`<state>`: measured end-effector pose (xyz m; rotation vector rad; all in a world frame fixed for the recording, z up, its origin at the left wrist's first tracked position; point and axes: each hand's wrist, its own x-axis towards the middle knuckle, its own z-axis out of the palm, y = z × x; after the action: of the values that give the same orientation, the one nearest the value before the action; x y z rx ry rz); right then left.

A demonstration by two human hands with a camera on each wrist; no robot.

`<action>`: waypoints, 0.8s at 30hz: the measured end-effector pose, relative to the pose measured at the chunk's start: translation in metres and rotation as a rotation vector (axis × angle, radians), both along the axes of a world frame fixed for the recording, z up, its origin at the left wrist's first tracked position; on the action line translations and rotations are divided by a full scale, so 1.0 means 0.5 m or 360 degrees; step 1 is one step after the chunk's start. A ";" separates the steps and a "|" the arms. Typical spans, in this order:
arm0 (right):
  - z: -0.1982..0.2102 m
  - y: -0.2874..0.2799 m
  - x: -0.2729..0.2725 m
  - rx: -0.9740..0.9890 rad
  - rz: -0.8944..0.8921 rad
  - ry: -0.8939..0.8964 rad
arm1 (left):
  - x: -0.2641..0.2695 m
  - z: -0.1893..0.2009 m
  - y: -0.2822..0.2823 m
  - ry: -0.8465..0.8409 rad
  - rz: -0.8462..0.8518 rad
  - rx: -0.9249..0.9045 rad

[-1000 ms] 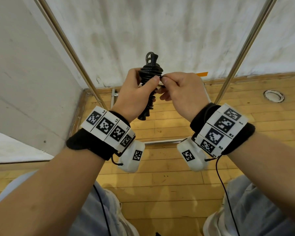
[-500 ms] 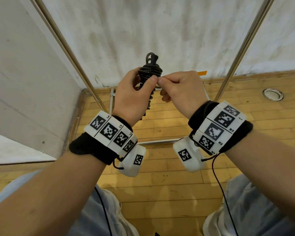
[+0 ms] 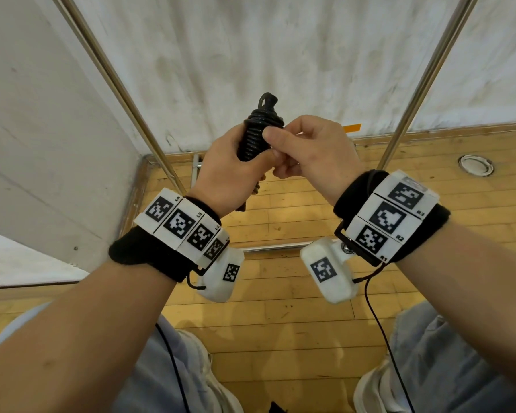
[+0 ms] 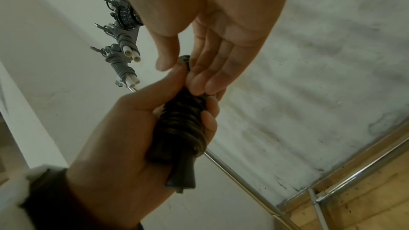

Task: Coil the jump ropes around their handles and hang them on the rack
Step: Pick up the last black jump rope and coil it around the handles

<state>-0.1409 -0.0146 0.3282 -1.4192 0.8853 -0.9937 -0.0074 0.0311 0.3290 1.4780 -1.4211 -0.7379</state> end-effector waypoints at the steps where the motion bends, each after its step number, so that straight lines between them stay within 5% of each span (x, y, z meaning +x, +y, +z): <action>1: 0.002 0.000 0.000 -0.0024 -0.0006 0.0008 | 0.000 0.000 0.000 0.0025 0.0013 0.0004; 8: -0.013 -0.006 -0.004 -0.0505 -0.0325 0.0386 | 0.003 -0.001 -0.005 0.0261 -0.0004 0.0133; 24: -0.021 -0.005 0.006 -0.0850 -0.0494 0.0606 | -0.009 -0.001 -0.003 0.0344 -0.0067 0.0210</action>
<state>-0.1379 -0.0173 0.3177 -2.0099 1.2011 -1.2788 -0.0117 0.0298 0.3285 1.4233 -1.2620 -1.0029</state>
